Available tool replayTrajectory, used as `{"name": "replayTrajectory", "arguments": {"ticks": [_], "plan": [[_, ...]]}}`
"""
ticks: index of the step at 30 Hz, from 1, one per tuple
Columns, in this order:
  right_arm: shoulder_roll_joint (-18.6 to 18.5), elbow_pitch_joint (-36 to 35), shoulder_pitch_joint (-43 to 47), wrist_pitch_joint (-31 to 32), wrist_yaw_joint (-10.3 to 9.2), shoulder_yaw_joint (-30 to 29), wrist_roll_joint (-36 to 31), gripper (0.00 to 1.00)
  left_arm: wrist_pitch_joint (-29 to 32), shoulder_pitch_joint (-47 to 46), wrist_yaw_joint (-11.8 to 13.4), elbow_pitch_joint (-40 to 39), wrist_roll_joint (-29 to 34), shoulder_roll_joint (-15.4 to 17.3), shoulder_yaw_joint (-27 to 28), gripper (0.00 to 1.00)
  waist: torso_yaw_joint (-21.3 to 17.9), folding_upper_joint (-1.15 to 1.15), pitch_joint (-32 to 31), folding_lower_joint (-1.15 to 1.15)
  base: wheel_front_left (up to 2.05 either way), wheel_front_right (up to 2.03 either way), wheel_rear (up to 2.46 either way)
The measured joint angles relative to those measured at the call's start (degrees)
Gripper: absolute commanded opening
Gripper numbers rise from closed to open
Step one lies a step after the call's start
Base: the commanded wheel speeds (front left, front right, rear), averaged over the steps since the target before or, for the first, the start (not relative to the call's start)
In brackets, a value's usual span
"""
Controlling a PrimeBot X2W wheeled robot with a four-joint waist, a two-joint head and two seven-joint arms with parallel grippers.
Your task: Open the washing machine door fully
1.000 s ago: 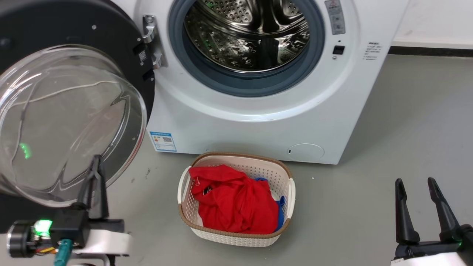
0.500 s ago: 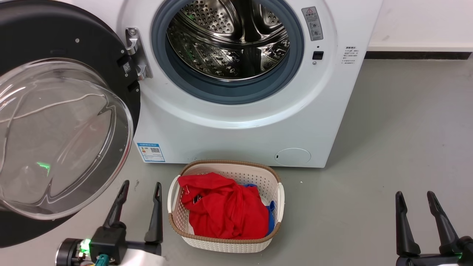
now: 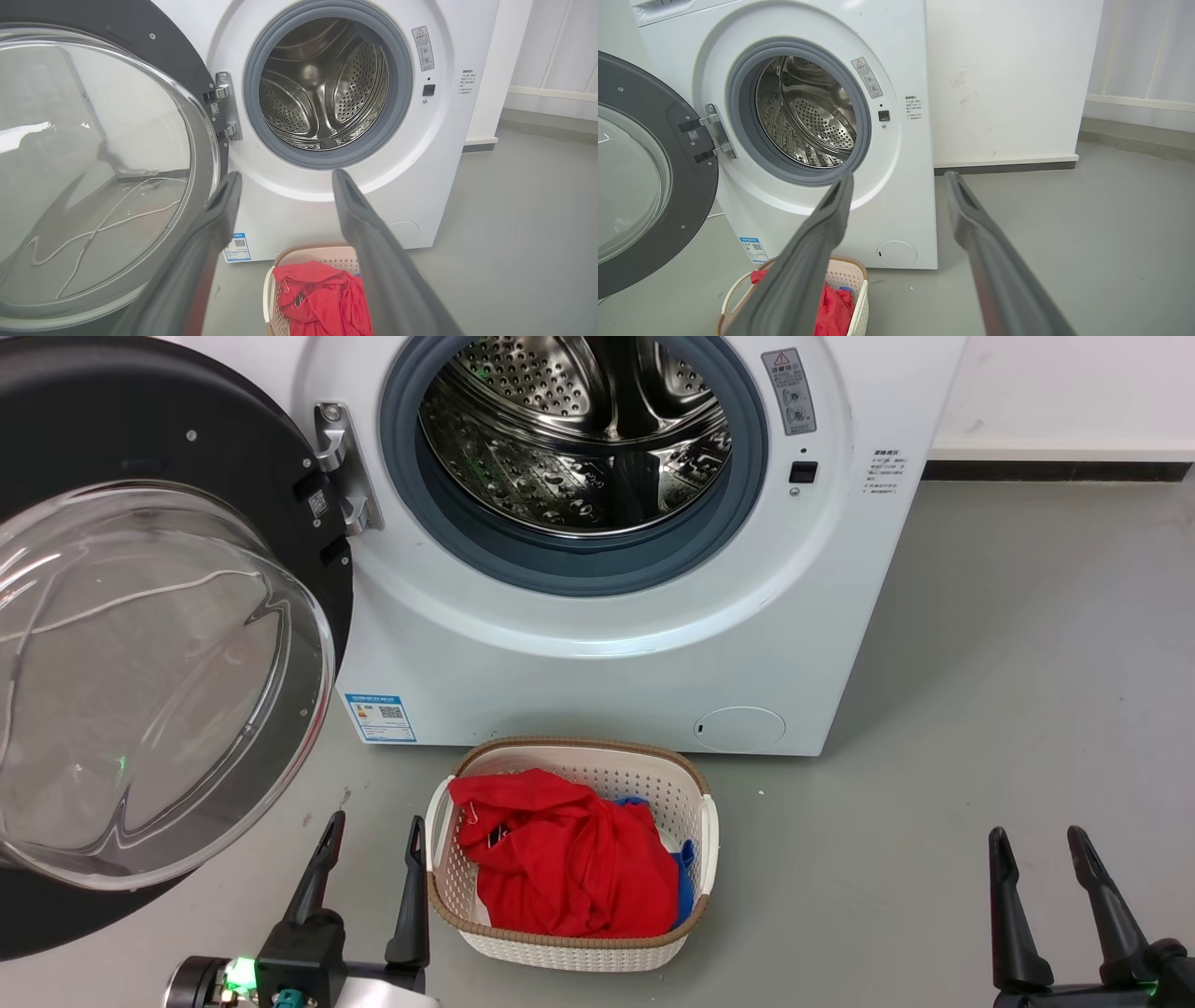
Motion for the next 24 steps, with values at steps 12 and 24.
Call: {"name": "replayTrajectory", "arguments": {"ticks": [12, 24], "plan": [[0.0, 0.32, 0.24, 0.0, 0.0, 0.63, -0.02, 1.0, 0.0, 0.53, 0.92, 1.23, -0.1, 0.0, -0.29, 1.0, 0.14, 0.0, -0.03, 0.0, 0.0, 0.0, 0.0], [0.01, 4.11, 0.38, 1.09, 0.0, 1.32, 5.59, 0.0, 1.33, 1.64, 0.64, 5.13, -6.1, -0.12, -0.02, 0.0, 0.15, 0.0, -0.02, 0.0, 0.0, 0.0, 0.0]]}}
